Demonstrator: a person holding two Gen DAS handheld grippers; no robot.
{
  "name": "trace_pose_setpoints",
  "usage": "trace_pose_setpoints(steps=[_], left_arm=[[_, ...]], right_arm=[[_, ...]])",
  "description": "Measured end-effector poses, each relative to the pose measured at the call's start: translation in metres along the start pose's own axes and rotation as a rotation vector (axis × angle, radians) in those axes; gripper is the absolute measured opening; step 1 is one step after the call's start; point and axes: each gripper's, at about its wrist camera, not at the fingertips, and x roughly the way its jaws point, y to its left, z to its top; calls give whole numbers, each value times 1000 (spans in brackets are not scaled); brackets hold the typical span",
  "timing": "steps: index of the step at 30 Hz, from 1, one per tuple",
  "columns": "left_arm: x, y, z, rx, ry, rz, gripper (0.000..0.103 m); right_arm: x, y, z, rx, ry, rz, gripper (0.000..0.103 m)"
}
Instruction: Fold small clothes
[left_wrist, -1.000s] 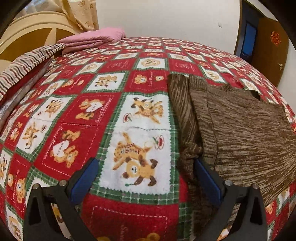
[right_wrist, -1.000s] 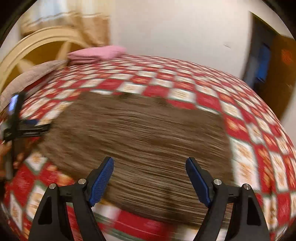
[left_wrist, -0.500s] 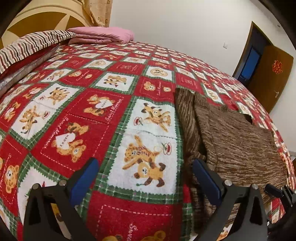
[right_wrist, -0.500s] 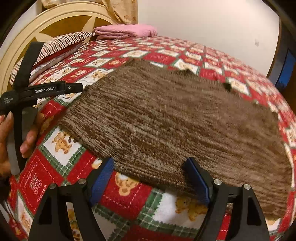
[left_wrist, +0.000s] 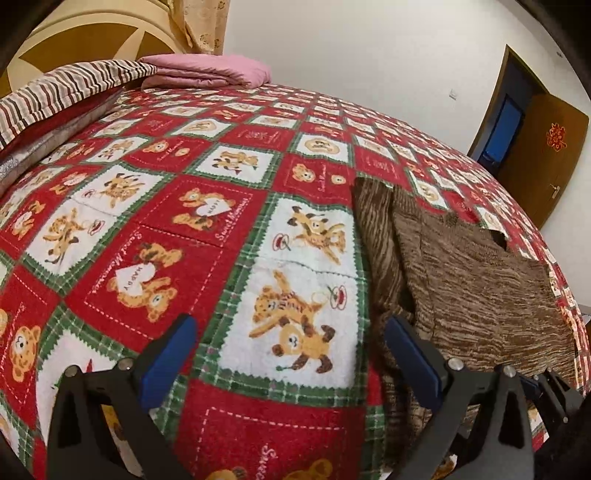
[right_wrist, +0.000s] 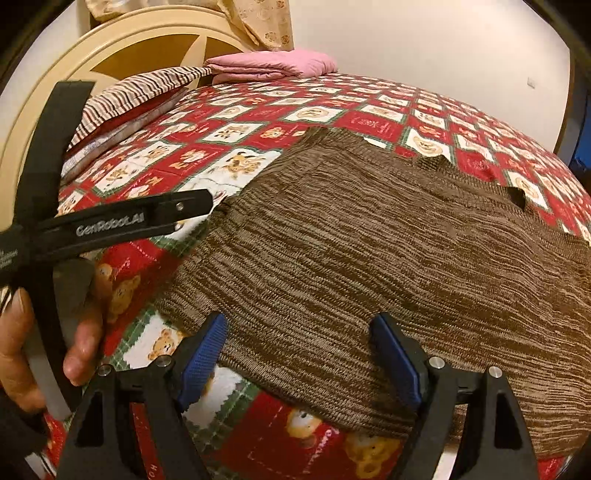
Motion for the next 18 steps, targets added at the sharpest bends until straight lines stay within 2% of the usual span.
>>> trace_pose_setpoints(steps=[18], left_arm=[[5, -8, 0, 48, 26, 59, 103]], right_arm=[[-7, 28, -9, -119, -71, -69, 82]])
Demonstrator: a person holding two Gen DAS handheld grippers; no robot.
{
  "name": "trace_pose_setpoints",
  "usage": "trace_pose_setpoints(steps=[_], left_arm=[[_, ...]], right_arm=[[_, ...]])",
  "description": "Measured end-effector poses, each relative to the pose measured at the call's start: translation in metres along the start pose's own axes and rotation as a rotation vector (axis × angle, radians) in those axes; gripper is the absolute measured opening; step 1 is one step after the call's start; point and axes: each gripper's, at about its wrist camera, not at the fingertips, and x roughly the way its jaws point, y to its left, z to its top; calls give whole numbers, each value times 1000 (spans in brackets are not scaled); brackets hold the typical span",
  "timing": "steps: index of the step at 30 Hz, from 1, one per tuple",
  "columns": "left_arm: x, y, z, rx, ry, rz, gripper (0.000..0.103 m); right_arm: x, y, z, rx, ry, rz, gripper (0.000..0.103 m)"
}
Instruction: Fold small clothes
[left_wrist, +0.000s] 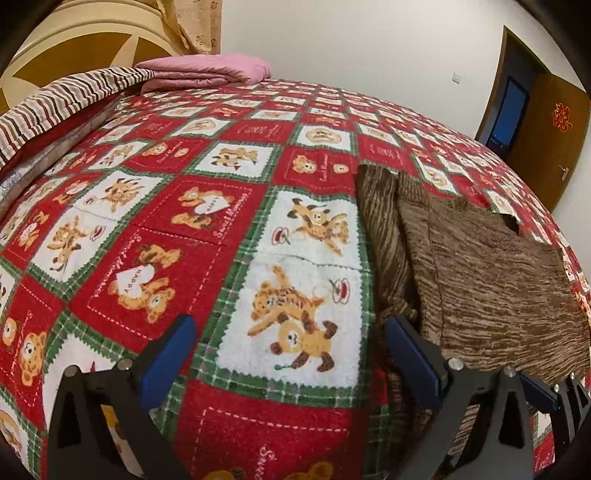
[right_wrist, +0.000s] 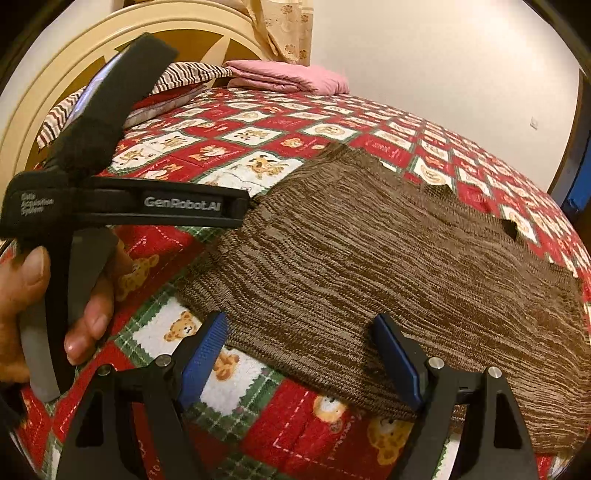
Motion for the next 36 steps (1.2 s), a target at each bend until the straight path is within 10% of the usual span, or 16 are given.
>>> trace_pose_setpoints(steps=[11, 21, 30, 32, 36], left_arm=[[-7, 4, 2, -26, -26, -18, 103], [-9, -45, 71, 140, -71, -213, 94], [71, -93, 89, 251, 107, -211, 42], [68, -86, 90, 198, 105, -290, 10], [49, -79, 87, 179, 23, -283, 4]], right_arm=[[-9, 27, -7, -127, -62, -93, 82], [-16, 28, -10, -130, -114, -108, 82], [-18, 22, -10, -111, -132, -71, 82], [-17, 20, -10, -107, -134, -59, 82], [-17, 17, -11, -96, -141, -48, 82]])
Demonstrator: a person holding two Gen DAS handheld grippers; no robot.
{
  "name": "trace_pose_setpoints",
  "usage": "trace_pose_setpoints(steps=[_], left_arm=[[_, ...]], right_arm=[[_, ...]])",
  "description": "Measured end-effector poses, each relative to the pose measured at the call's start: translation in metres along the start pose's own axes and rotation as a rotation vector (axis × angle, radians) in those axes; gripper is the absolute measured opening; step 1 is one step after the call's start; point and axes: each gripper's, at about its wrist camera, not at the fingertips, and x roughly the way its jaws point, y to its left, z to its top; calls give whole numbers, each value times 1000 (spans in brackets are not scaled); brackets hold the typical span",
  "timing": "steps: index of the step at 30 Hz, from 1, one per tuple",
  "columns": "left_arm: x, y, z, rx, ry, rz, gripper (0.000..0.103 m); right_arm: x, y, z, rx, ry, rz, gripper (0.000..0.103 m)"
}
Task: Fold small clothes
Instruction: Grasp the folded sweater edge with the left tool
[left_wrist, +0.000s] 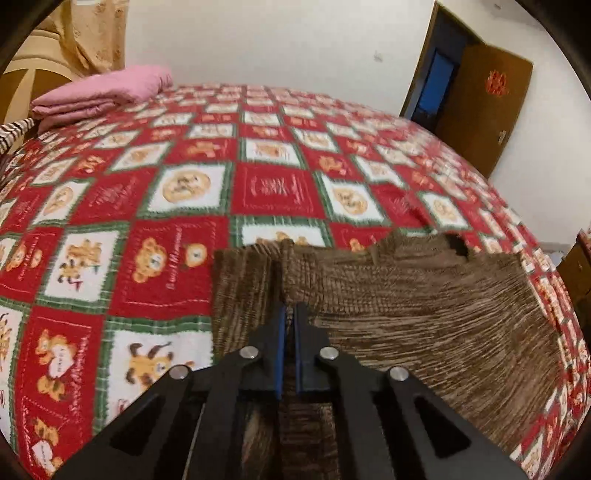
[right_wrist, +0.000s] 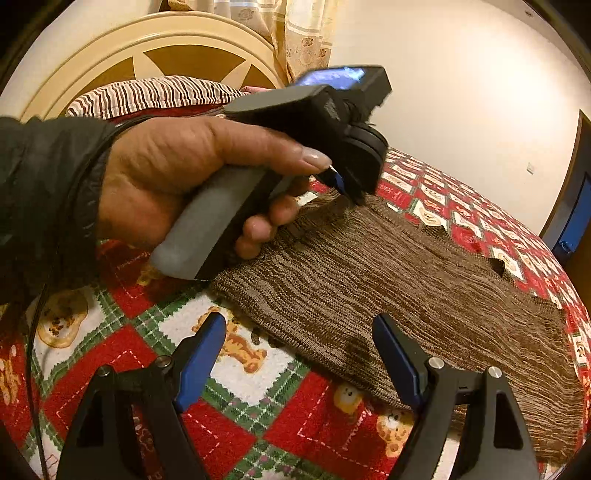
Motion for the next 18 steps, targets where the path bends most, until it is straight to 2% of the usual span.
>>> trace_pose_setpoints(steps=[3, 4, 6, 8, 9, 12, 13, 15, 16, 17, 18], left_arm=[[-14, 16, -2, -54, -47, -4, 2], [-15, 23, -3, -63, -57, 35, 0], [-8, 36, -5, -83, -30, 55, 0], [0, 53, -8, -151, -1, 30, 0], [1, 59, -8, -189, 6, -10, 0], [-9, 58, -7, -225, -40, -63, 0], [-13, 52, -4, -212, -52, -69, 4], [-15, 43, 1, -189, -49, -94, 20], [-15, 38, 3, -173, -39, -101, 43], [-12, 34, 5, -162, -28, -90, 74], [-9, 30, 6, -151, -26, -75, 83]], right_arm=[[0, 0, -1, 1, -3, 1, 82], [0, 0, -1, 0, -2, 0, 82], [1, 0, -2, -4, 2, -5, 82], [2, 2, -1, -11, 10, -10, 82], [2, 4, -1, -14, 13, -14, 82], [2, 6, -1, -19, 18, -26, 82], [2, 6, -1, -19, 18, -28, 82], [2, 7, 0, -18, 18, -29, 82], [2, 7, 0, -19, 18, -31, 82], [2, 7, 0, -21, 18, -33, 82], [2, 8, 0, -23, 17, -36, 82]])
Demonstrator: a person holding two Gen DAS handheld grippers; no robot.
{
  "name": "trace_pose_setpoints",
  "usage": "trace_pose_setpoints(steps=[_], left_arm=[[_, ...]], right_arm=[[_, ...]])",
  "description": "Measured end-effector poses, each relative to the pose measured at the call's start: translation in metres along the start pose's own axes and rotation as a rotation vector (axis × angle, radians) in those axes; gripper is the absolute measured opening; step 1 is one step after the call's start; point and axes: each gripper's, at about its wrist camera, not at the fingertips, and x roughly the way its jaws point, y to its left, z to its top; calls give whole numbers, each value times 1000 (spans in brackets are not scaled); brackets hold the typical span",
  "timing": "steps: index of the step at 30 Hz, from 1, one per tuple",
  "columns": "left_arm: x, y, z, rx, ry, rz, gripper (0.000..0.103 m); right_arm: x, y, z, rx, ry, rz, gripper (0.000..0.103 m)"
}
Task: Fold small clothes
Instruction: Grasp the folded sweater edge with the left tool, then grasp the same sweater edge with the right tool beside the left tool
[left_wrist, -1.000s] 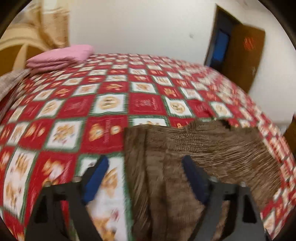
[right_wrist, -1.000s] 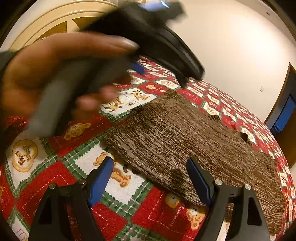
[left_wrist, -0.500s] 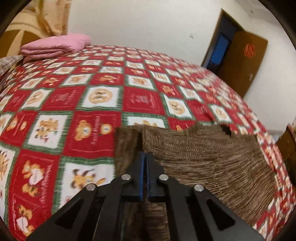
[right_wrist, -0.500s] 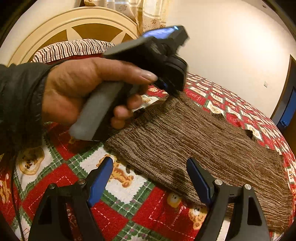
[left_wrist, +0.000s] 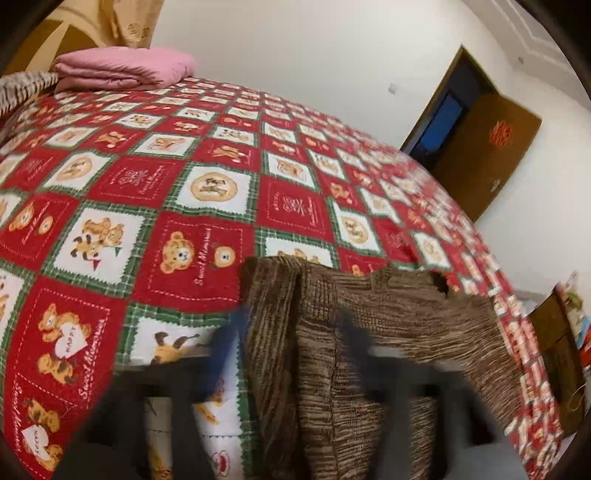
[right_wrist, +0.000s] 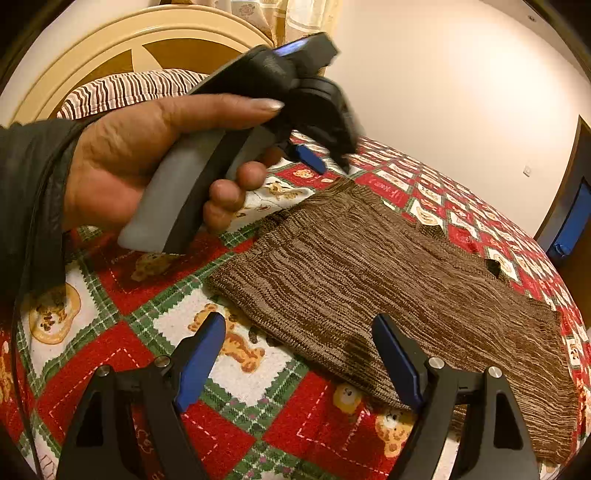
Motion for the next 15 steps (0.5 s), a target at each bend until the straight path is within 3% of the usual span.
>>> trace_pose_setpoints(steps=[1, 3, 5, 7, 11, 15], left_arm=[[4, -3, 0, 17, -9, 4, 85], [13, -7, -1, 44, 14, 20, 76], [25, -8, -3, 51, 56, 1, 40], [32, -11, -7, 64, 81, -5, 26], [26, -16, -9, 93, 49, 3, 24], [30, -16, -10, 95, 78, -8, 24]], right_arm=[[0, 0, 0, -2, -1, -3, 82], [-1, 0, 0, -2, -2, -4, 82], [-1, 0, -1, 2, -4, -1, 82], [-2, -1, -1, 6, -4, 3, 82], [-1, -2, -1, 9, -3, 10, 82], [0, -5, -1, 10, -5, 13, 82]])
